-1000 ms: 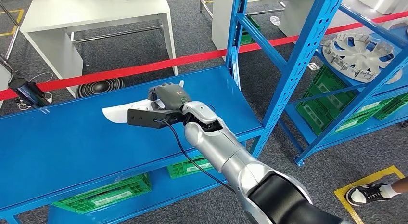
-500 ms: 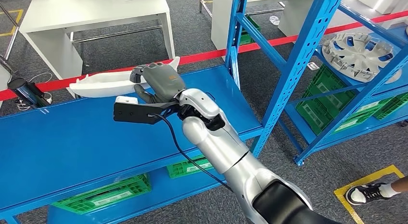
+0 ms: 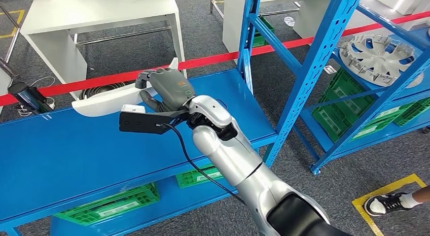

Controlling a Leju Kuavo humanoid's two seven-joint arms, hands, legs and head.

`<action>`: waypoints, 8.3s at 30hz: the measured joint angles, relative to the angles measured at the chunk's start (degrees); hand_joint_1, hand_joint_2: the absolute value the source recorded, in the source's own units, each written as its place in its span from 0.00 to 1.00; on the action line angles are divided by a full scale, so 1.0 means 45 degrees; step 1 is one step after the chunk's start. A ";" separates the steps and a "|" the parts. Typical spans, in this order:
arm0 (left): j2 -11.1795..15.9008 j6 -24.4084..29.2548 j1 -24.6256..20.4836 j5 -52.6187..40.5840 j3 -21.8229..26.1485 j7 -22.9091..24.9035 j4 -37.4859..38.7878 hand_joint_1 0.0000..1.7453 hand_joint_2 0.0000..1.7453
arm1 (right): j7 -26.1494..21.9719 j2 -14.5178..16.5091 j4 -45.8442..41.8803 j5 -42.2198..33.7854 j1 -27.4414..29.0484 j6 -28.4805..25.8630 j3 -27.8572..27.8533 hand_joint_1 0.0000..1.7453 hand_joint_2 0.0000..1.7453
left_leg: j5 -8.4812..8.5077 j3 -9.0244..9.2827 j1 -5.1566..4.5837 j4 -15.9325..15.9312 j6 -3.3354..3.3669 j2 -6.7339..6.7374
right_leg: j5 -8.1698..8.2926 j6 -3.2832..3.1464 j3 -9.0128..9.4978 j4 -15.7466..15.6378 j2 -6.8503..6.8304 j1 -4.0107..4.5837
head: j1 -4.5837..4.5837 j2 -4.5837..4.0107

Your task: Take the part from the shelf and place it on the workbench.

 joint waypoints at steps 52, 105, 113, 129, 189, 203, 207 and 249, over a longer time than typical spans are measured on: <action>0.0047 -0.0007 0.0215 0.0074 0.0022 -0.0411 -0.0058 0.00 1.00 | -0.4969 -0.0969 -0.6668 -1.2091 0.3116 0.5193 -0.4080 1.00 1.00 | -0.0009 0.0016 -0.0003 -0.0010 -0.0015 0.0006 | -0.0012 -0.0009 -0.0007 0.0004 0.0003 -0.0002 | 0.0001 0.0000; -0.0016 -0.0090 -0.0136 0.0314 0.0035 -0.0023 -0.0073 0.00 1.00 | -0.4847 -0.0963 -0.6664 -1.1596 0.3453 0.5003 -0.5042 1.00 1.00 | -0.0168 0.0582 -0.0163 -0.0263 0.0476 0.0212 | -0.0779 0.0238 -0.1438 0.1827 -0.0132 -0.0129 | 0.0098 0.0000; -0.0023 -0.0247 -0.0130 0.0346 0.0052 -0.0041 -0.0052 0.00 1.00 | -0.4765 -0.0977 -0.6662 -1.1396 0.3439 0.4766 -0.5043 1.00 1.00 | 0.0757 -0.0817 -0.0146 0.0110 0.0204 0.0252 | -0.0973 0.0232 0.0883 0.0712 -0.0135 -0.0176 | 0.0113 0.0000; -0.0055 -0.0079 0.0395 0.0767 0.0247 -0.0079 -0.0001 0.00 1.00 | -0.4213 -0.0979 -0.6710 -1.1041 0.3831 0.4432 -0.4894 1.00 1.00 | -0.0943 0.1306 -0.0156 0.0095 -0.0115 0.0100 | 0.0793 -0.0148 -0.0795 0.0149 -0.0182 -0.0112 | 0.0107 0.0000; 0.0798 0.0415 0.0623 0.0892 0.0556 -0.0377 -0.0170 0.00 1.00 | -0.4558 -0.0528 -0.5623 -1.1357 0.4006 0.4562 -0.4433 1.00 1.00 | -0.0671 0.0913 0.0003 0.0912 -0.0382 0.0087 | 0.0950 -0.0109 -0.0789 -0.0114 -0.0305 -0.0140 | 0.0092 0.0000; 0.1208 0.0407 0.0703 0.1014 0.0558 -0.0212 -0.0161 0.00 1.00 | -0.4772 -0.0754 -0.5608 -1.1436 0.4158 0.3984 -0.4504 1.00 1.00 | 0.0471 -0.0517 -0.0175 -0.0012 0.0426 0.0255 | -0.0595 0.0203 -0.0047 0.1962 -0.0234 -0.0065 | 0.0148 0.0000; 0.1185 0.0355 0.0940 0.1140 0.0577 -0.0018 -0.0119 0.00 1.00 | -0.4773 -0.0912 -0.5728 -1.1323 0.4249 0.3759 -0.4512 1.00 1.00 | 0.0939 -0.0754 -0.0158 -0.0059 0.0162 0.0268 | -0.0874 -0.0064 0.1360 -0.0326 -0.0238 0.0098 | 0.0174 0.0000; 0.0701 0.0969 0.0764 0.1508 0.1197 0.0111 0.0045 0.00 1.00 | -0.4260 -0.2207 -0.5917 -1.1078 0.4201 0.3447 -0.4549 1.00 1.00 | -0.0793 0.0209 -0.0054 0.1884 -0.0145 0.0131 | 0.0584 -0.0193 -0.0609 -0.0042 -0.0266 -0.0084 | 0.0095 0.0000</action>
